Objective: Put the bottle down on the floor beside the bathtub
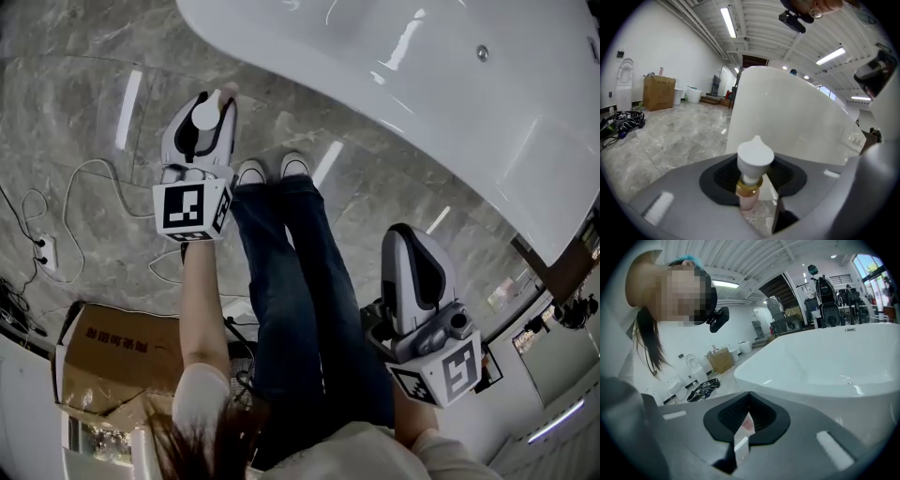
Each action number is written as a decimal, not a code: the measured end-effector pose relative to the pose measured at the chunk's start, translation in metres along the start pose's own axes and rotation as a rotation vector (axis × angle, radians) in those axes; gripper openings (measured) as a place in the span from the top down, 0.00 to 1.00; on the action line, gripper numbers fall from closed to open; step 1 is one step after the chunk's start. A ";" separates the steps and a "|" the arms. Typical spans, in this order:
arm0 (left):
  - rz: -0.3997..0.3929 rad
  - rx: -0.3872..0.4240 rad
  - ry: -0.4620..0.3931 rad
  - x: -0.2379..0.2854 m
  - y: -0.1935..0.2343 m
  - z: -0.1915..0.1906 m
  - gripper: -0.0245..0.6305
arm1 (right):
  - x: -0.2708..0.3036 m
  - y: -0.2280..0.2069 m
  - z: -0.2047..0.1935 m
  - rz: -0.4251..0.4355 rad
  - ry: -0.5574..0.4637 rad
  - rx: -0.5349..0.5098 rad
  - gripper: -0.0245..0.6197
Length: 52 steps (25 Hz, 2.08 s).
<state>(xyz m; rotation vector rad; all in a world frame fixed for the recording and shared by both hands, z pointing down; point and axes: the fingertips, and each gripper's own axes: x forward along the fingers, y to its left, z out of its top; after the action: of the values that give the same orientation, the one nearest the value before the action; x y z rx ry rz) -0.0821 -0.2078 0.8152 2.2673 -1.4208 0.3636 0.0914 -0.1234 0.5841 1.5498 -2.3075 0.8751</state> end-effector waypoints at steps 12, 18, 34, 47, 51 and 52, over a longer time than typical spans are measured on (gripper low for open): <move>-0.032 0.010 0.093 0.060 -0.006 -0.081 0.65 | 0.021 -0.024 -0.024 -0.018 0.018 0.002 0.96; -0.007 -0.003 0.137 0.077 0.000 -0.113 0.65 | 0.026 -0.031 -0.026 -0.035 0.015 0.000 0.96; 0.046 -0.060 0.241 0.095 0.005 -0.167 0.63 | 0.034 -0.021 -0.029 -0.034 0.033 -0.012 0.96; -0.032 -0.048 0.274 0.082 -0.009 -0.168 0.52 | 0.036 -0.015 -0.026 -0.020 0.047 -0.008 0.96; -0.025 -0.050 0.259 0.066 -0.010 -0.151 0.52 | 0.033 -0.018 -0.026 -0.023 0.061 -0.049 0.96; -0.020 -0.051 0.248 0.060 -0.011 -0.144 0.52 | 0.033 -0.019 -0.027 -0.030 0.068 -0.075 0.96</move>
<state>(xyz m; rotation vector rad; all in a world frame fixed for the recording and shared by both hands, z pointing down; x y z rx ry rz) -0.0445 -0.1797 0.9643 2.1103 -1.2654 0.5741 0.0911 -0.1379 0.6281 1.4964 -2.2376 0.8118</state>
